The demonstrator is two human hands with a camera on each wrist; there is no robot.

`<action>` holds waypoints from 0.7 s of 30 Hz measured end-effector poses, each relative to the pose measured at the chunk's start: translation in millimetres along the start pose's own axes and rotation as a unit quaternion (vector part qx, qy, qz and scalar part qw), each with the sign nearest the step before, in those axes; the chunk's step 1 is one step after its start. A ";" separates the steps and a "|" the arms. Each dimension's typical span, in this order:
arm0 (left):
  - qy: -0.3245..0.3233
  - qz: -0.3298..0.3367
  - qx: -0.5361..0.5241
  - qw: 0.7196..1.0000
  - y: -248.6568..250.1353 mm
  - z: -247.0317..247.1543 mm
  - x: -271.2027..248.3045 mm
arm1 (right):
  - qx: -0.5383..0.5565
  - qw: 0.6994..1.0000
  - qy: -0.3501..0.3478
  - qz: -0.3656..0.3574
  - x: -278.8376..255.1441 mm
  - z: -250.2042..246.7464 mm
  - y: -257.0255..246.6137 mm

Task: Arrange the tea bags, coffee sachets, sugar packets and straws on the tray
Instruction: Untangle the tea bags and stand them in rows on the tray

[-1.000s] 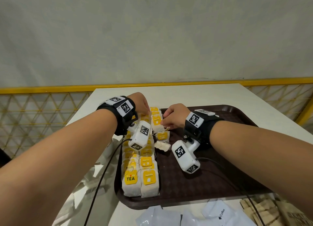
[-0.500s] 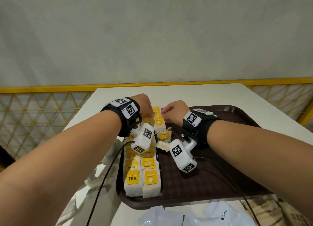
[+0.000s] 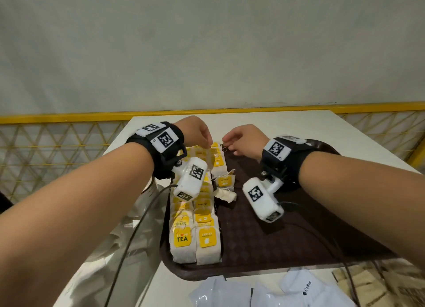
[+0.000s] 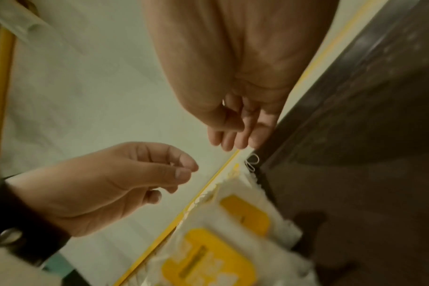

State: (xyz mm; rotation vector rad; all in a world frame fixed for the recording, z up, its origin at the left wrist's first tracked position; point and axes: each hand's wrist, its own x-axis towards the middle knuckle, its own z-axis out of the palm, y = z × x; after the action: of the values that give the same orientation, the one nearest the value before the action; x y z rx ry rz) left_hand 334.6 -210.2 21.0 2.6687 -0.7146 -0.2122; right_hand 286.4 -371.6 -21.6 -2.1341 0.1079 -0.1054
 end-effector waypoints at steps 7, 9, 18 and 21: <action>-0.142 0.040 0.048 0.988 9.4 1.2 -21.4 | -0.175 0.960 -0.212 -0.058 -38.4 -14.0 8.4; -0.138 0.023 0.031 0.990 11.8 4.1 -22.3 | -0.123 0.976 -0.176 -0.045 -40.0 -5.8 12.7; -0.101 0.010 0.095 0.990 18.0 14.8 -19.8 | 0.096 0.986 -0.113 0.077 -40.8 10.9 12.1; -0.081 0.015 0.118 0.990 18.6 19.8 -15.2 | 0.091 0.984 -0.125 0.085 -45.1 5.6 9.4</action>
State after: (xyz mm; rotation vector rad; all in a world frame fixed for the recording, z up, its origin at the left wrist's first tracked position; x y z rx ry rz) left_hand 308.5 -223.6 10.7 2.8868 -0.8778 -0.3622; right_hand 242.0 -366.6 -34.1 -1.9298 0.1276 0.2443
